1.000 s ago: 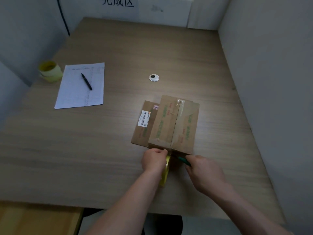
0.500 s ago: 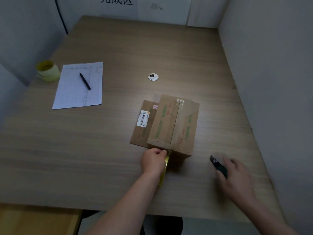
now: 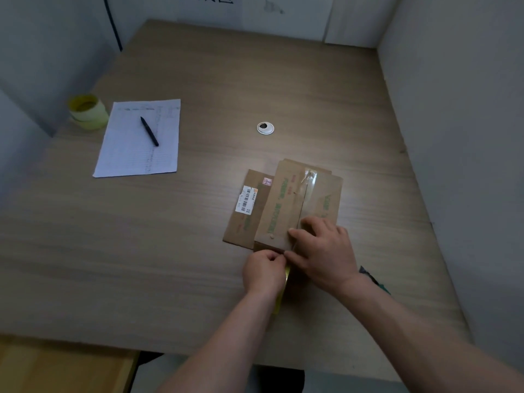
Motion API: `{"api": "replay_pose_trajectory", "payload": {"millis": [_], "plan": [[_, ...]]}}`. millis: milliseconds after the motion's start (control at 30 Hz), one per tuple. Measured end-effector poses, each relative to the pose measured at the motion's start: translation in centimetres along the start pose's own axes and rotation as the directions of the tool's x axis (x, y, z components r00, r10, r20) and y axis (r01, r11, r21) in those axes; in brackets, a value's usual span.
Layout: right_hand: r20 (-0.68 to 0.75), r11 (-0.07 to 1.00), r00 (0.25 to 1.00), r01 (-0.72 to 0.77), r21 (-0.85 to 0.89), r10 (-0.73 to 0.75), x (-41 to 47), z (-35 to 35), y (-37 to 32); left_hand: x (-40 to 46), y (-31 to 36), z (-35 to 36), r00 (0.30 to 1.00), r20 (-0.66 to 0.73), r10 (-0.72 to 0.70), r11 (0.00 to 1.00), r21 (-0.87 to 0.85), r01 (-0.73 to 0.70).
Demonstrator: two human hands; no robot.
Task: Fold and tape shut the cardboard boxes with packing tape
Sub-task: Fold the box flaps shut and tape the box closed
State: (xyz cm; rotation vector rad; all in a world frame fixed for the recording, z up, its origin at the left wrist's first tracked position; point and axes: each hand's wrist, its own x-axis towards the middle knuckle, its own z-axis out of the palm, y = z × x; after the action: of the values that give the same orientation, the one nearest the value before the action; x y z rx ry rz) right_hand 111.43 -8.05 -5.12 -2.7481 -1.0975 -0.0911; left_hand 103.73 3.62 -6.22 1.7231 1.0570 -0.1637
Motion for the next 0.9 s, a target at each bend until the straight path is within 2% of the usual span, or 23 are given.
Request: {"api": "replay_pose_trajectory", "payload": {"millis": [267,400,500,733,833,900], "plan": [[-0.062,0.969,0.976,0.199,-0.15,-0.21,0.8,0.5,0.6,0.6,0.5,-0.8,0.999,0.036,-0.03,0.992,0.125,0.025],[-0.076,0.968,0.971,0.216,-0.13,-0.227,0.8,0.8,1.1,0.2,-0.4,-1.4,0.996,0.029,-0.08,0.995,0.056,0.078],[-0.066,0.991,0.989,0.131,-0.037,-0.134,0.7,1.0,1.1,-0.5,-0.4,-2.1,0.995,0.067,-0.07,0.995,-0.06,0.074],[0.123,0.976,0.992,-0.045,0.214,0.019,1.3,-0.6,1.1,-2.3,1.6,-4.0,0.995,0.101,-0.019,0.946,-0.321,0.051],[0.133,0.868,0.979,-0.201,0.455,0.157,1.1,-2.3,0.5,-2.9,3.2,-4.5,0.991,0.118,-0.066,0.864,-0.491,0.116],[-0.004,0.708,0.952,-0.226,0.669,0.307,0.2,-4.0,-0.3,-3.3,4.2,-4.5,0.99,0.119,-0.079,0.821,-0.556,0.133]]}}
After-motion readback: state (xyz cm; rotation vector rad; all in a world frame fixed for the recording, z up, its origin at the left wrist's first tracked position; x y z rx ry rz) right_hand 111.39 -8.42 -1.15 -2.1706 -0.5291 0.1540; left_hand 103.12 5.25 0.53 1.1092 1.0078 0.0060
